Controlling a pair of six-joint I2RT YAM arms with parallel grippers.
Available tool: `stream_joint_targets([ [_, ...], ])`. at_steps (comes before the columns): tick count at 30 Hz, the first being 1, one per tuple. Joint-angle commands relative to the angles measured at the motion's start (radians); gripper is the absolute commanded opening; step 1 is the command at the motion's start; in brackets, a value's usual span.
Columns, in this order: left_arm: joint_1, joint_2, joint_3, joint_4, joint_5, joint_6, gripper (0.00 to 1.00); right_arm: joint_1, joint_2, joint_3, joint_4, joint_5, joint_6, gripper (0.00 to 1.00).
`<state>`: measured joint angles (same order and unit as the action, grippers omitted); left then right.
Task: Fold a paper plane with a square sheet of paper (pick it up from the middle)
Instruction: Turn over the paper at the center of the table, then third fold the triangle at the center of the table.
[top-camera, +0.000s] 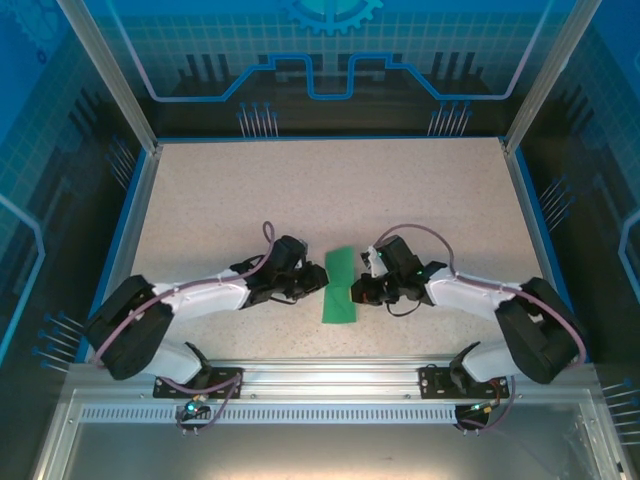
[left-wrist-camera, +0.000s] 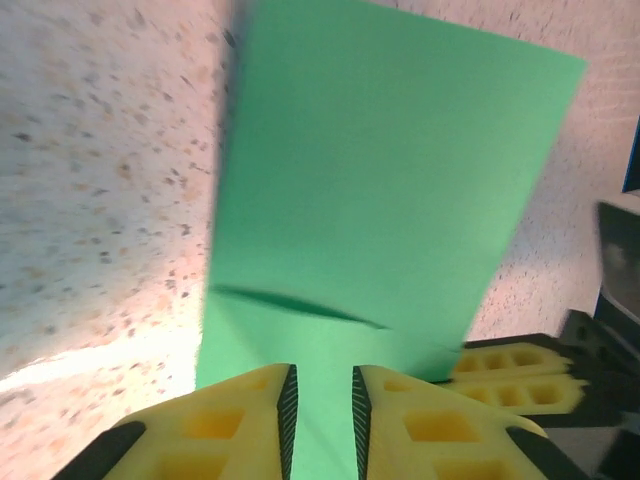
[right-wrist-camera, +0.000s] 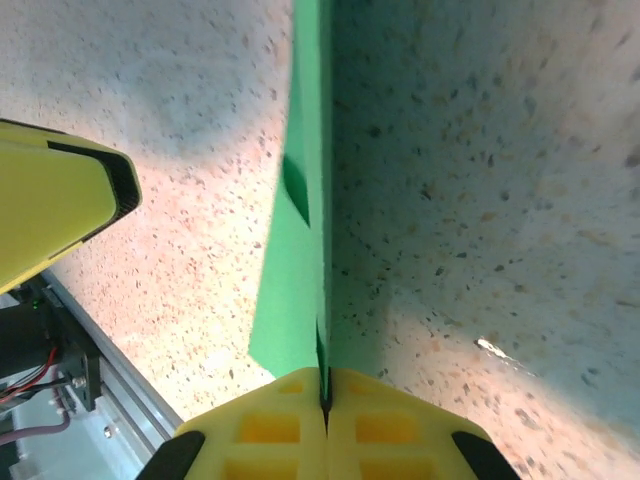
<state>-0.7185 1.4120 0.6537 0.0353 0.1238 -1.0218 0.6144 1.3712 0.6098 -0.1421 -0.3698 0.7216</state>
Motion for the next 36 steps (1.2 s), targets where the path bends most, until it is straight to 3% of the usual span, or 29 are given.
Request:
stream_joint_targets([
  [1, 0.002, -0.100, -0.023, -0.131, -0.132, -0.003, 0.27, -0.005, -0.106, 0.090, -0.248, 0.133, -0.087, 0.04],
  [6, 0.003, -0.255, -0.036, -0.274, -0.282, 0.004, 0.29, 0.031, -0.202, 0.280, -0.653, 0.518, -0.149, 0.05],
  [10, 0.006, -0.363, -0.060, -0.352, -0.372, -0.007, 0.34, 0.119, -0.160, 0.466, -0.955, 0.872, -0.099, 0.06],
  [12, 0.008, -0.404, -0.075, -0.372, -0.399, -0.012, 0.35, 0.161, -0.091, 0.530, -1.044, 0.978, -0.063, 0.06],
  [15, 0.008, -0.458, -0.090, -0.404, -0.429, -0.023, 0.36, 0.226, 0.054, 0.602, -1.097, 1.021, -0.043, 0.06],
  [18, 0.008, -0.501, -0.091, -0.448, -0.453, -0.032, 0.36, 0.283, 0.242, 0.674, -1.114, 1.014, -0.029, 0.06],
  [23, 0.011, -0.583, -0.105, -0.509, -0.489, -0.058, 0.36, 0.365, 0.534, 0.832, -1.056, 0.860, -0.034, 0.10],
  [26, 0.014, -0.623, -0.124, -0.515, -0.489, -0.060, 0.38, 0.400, 0.616, 0.906, -0.952, 0.714, -0.066, 0.21],
  [29, 0.016, -0.642, -0.129, -0.521, -0.479, -0.046, 0.39, 0.395, 0.578, 0.888, -0.810, 0.552, -0.086, 0.34],
  [32, 0.015, -0.645, -0.127, -0.515, -0.463, -0.025, 0.42, 0.344, 0.422, 0.746, -0.632, 0.428, -0.082, 0.38],
  [36, 0.017, -0.592, -0.134, -0.402, -0.365, 0.032, 0.48, 0.200, 0.197, 0.503, -0.484, 0.336, -0.089, 0.45],
])
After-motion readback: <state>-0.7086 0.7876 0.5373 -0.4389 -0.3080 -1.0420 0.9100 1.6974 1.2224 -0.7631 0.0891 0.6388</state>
